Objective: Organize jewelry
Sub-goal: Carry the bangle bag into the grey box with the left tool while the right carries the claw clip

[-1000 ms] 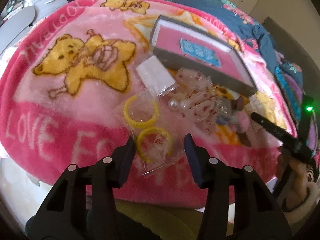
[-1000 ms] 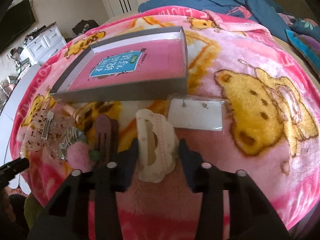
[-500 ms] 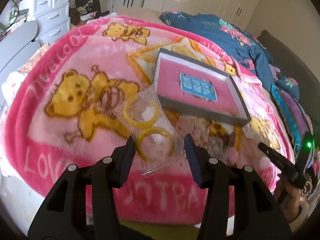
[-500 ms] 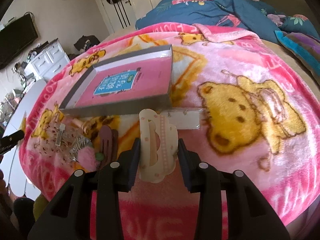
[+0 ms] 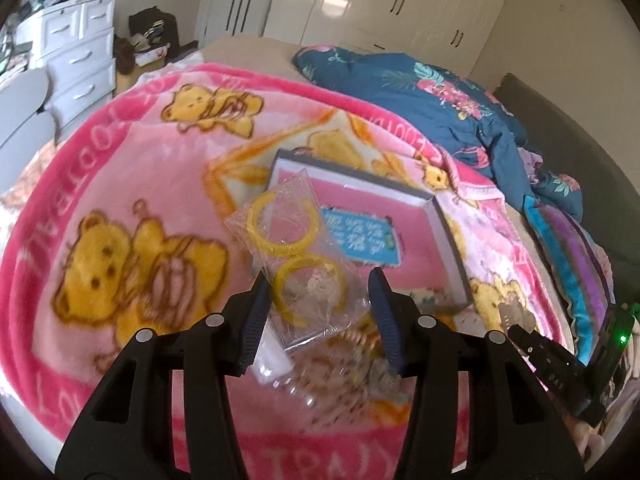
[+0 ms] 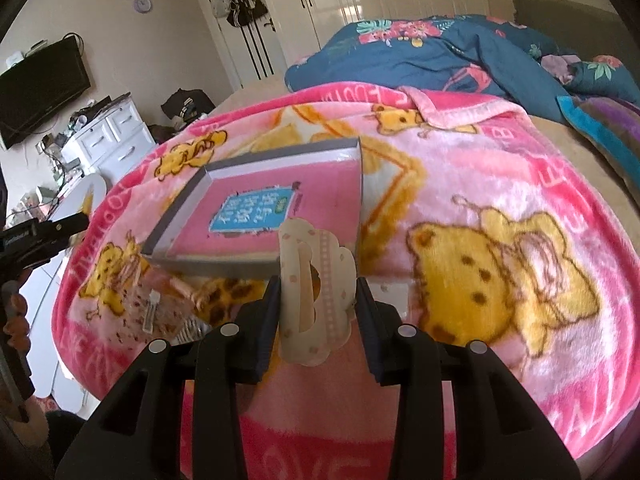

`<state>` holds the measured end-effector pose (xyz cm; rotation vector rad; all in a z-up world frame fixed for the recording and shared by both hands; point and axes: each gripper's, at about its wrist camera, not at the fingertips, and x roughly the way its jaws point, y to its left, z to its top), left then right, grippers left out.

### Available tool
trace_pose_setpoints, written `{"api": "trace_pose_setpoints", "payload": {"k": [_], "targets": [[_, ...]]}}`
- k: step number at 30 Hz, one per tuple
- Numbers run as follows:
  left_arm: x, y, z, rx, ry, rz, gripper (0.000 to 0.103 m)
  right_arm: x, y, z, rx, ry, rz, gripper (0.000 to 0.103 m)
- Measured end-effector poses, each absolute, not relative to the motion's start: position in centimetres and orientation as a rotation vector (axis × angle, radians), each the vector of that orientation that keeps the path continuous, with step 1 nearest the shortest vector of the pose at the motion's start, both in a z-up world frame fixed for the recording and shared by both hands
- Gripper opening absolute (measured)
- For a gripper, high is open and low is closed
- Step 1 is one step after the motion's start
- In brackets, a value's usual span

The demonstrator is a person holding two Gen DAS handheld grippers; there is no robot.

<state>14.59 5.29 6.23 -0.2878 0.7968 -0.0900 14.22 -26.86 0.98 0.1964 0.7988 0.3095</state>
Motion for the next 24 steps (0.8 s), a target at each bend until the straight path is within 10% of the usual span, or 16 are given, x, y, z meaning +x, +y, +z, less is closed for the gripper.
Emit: {"api": "trace_pose_setpoints", "payload": {"k": [24], "targets": [[23.7,2.4,2.5,-0.197,0.874,-0.147,0.041,21.1,-23.7,2.7,0.154,0.736,0.278,0.035]]}}
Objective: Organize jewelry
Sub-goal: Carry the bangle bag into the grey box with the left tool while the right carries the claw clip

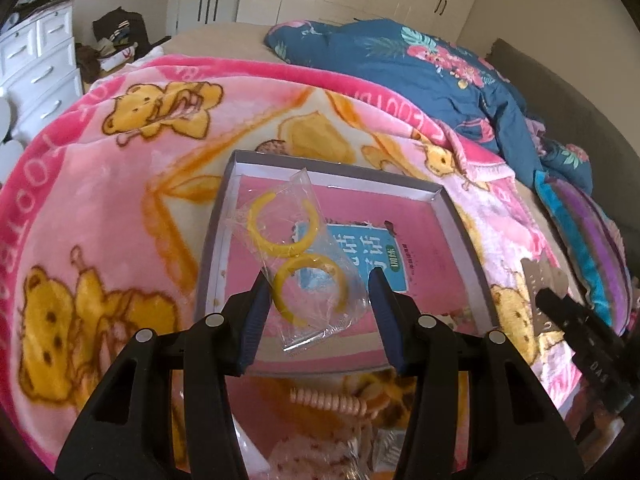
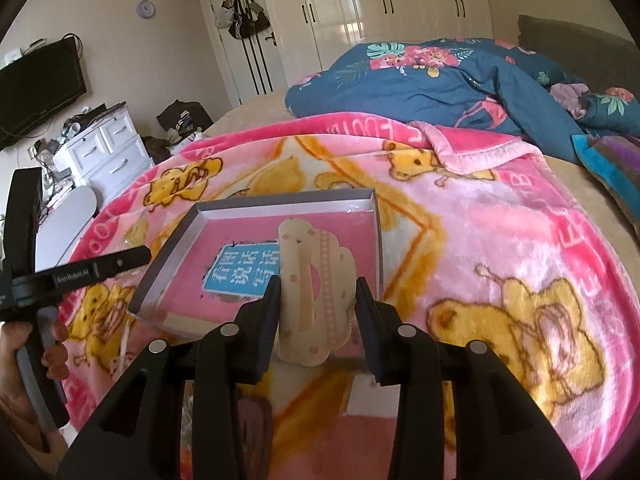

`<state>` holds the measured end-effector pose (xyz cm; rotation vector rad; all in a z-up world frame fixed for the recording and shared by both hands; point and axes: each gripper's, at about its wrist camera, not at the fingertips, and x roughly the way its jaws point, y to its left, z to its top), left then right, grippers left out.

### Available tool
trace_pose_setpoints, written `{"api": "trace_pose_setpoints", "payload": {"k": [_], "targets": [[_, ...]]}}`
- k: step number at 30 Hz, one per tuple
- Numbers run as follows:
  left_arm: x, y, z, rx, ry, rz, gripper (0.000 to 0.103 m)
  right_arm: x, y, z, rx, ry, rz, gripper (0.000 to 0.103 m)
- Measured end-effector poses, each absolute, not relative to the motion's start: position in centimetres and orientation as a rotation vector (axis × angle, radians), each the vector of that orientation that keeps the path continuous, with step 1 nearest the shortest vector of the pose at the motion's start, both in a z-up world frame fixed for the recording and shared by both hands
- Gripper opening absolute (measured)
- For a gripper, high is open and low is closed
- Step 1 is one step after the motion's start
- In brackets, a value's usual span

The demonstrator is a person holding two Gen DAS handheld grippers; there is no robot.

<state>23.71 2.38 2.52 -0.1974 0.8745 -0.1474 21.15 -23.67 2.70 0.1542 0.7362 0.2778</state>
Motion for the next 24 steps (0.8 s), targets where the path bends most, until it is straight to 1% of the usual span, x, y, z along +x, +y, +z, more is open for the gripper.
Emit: {"api": "trace_pose_setpoints", "payload": {"k": [7,13,16,18,19,20,21,22,24], "targets": [[25.4,2.8,0.7,-0.206,0.909,-0.15,0.041,23.9,-22.4,1.9,0.151,0.744,0.261,0.035],[26.2,2.8,-0.8,-0.207,0.952,-0.159,0.042,25.9,-21.5,-0.1,0.159,0.792,0.246,0.035],[26.1,3.1,-0.8,-0.208,0.954,-0.153,0.047,26.6,-21.2,-1.1,0.159,0.818,0.238,0.035],[26.0,3.2,-0.6,-0.212,0.955,-0.154,0.053,26.9,-20.9,-1.7,0.157,0.839,0.238,0.036],[25.9,3.3,-0.3,-0.214,0.953,-0.159,0.054,27.0,-20.9,-1.8,0.163,0.844,0.239,0.04],[25.8,3.3,-0.1,-0.214,0.951,-0.16,0.055,27.0,-21.0,-1.9,0.179,0.845,0.242,0.055],[25.6,3.4,0.4,-0.212,0.941,-0.162,0.058,26.9,-21.1,-1.9,0.19,0.845,0.239,0.061],[25.4,3.4,0.7,-0.21,0.933,-0.161,0.059,26.7,-21.3,-1.8,0.197,0.84,0.228,0.065],[24.9,3.5,1.4,-0.209,0.918,-0.161,0.063,26.1,-21.5,-1.5,0.196,0.826,0.234,0.066]]}}
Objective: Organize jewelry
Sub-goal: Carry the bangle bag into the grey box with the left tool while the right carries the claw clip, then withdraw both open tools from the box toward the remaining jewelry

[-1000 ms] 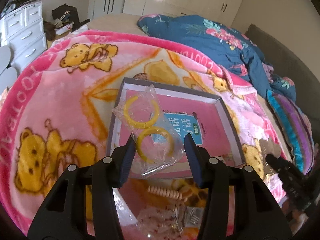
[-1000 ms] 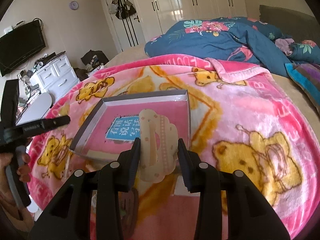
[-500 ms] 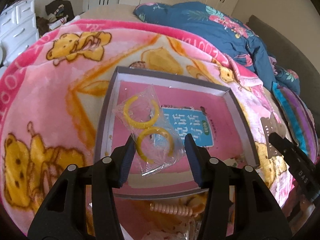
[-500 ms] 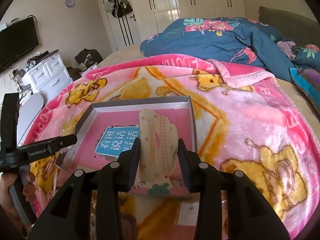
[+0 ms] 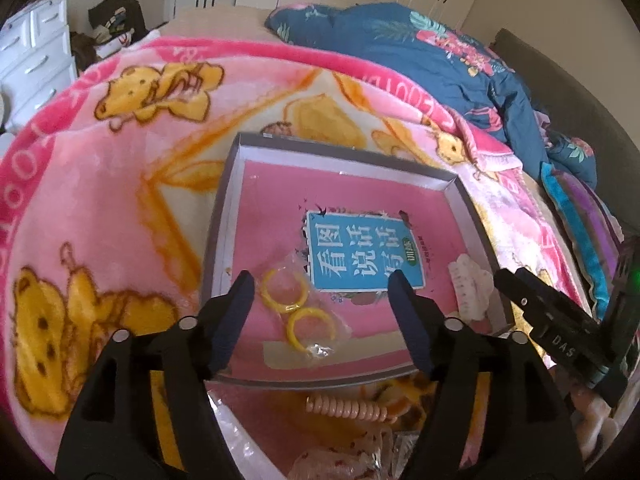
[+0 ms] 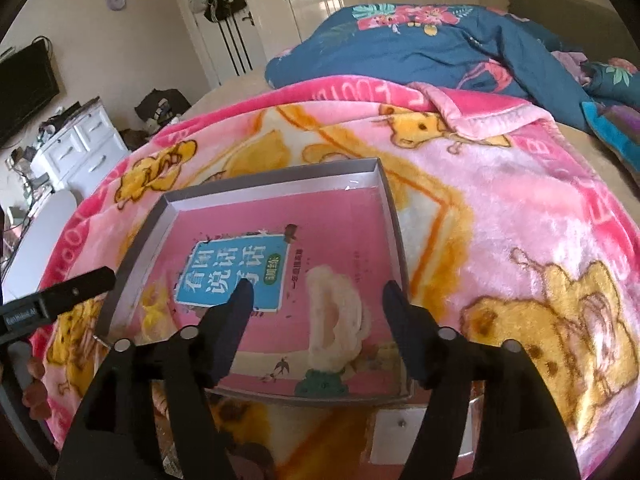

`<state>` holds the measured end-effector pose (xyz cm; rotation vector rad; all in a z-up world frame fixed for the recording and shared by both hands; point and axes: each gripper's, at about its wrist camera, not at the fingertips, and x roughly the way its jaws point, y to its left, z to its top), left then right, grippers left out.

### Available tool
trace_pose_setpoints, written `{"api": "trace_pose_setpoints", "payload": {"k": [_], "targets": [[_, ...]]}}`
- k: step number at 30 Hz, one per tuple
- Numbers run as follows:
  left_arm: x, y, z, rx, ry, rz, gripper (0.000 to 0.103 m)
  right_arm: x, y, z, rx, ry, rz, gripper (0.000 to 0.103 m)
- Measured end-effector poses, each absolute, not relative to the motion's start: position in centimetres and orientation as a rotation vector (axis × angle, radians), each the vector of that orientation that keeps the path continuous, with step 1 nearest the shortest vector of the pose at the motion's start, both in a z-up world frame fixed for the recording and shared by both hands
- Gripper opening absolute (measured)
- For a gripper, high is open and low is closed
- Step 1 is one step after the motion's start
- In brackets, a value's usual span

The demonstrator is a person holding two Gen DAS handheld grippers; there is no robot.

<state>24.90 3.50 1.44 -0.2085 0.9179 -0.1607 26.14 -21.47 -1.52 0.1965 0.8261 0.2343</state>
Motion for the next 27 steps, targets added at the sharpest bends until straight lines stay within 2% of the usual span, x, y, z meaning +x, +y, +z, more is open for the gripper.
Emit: {"api": "trace_pose_setpoints", "payload": {"k": [3,5,10,13,22,27], "targets": [[24.4,3.6,2.2,-0.206,0.904,-0.159,0.069,25.3,-21.6,-1.1,0.176,0.81,0.234,0.069],[24.0,3.7,2.9,-0.201,0.889,-0.152,0.072,24.8,-21.9,-0.7,0.184,0.799,0.235,0.076],[23.2,3.8,3.9,-0.188,0.876,-0.143,0.084,23.4,-22.6,0.3,0.192,0.765,0.237,0.083],[22.7,3.9,4.6,-0.184,0.862,-0.14,0.093,22.4,-22.7,1.1,0.184,0.737,0.246,0.084],[20.4,4.9,6.6,-0.213,0.823,-0.142,0.094,19.3,-23.7,3.7,0.172,0.66,0.255,0.09],[18.9,5.6,7.8,-0.231,0.794,-0.138,0.094,18.0,-24.1,4.6,0.161,0.641,0.257,0.09]]}}
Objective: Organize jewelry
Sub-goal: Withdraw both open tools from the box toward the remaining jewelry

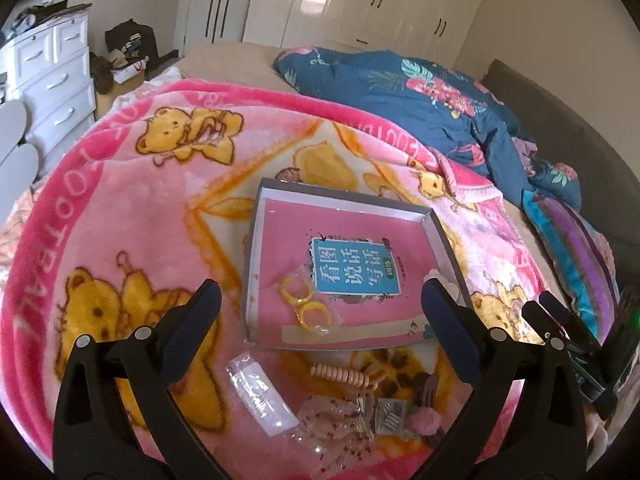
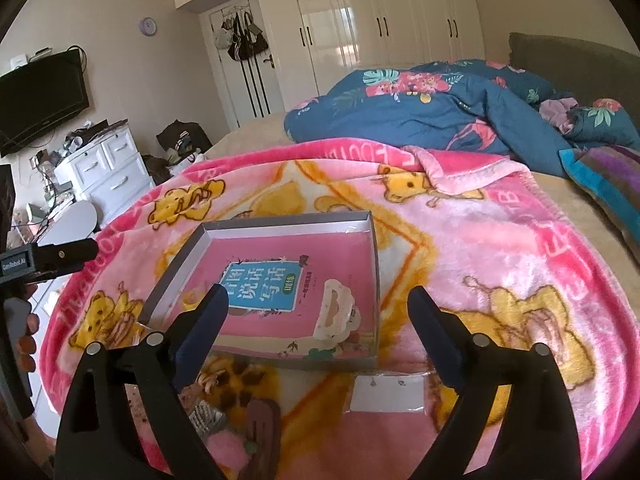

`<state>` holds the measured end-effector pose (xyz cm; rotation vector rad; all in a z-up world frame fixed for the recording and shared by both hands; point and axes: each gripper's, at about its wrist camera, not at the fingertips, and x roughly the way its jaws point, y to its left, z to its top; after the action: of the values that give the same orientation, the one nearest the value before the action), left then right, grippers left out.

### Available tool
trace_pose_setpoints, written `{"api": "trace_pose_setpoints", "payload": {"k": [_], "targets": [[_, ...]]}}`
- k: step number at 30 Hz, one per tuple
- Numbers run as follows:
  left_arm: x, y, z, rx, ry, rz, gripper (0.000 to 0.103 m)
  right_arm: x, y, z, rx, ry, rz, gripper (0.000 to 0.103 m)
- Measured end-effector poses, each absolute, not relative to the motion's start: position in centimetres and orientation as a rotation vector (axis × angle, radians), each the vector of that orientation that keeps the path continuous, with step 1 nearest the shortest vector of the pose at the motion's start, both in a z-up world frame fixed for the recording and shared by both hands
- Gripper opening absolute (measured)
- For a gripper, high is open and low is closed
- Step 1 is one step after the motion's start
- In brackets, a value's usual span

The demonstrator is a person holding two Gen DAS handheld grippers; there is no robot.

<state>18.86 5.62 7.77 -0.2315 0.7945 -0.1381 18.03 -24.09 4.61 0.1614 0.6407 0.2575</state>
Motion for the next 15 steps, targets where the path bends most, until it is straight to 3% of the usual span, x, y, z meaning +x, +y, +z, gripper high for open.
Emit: {"api": "trace_pose_setpoints", "payload": {"k": [15], "targets": [[15.7,4.6,8.8,-0.171,0.765,-0.147,0.094,14.9,-24.0,5.4,0.129,0.627,0.319,0.09]]}}
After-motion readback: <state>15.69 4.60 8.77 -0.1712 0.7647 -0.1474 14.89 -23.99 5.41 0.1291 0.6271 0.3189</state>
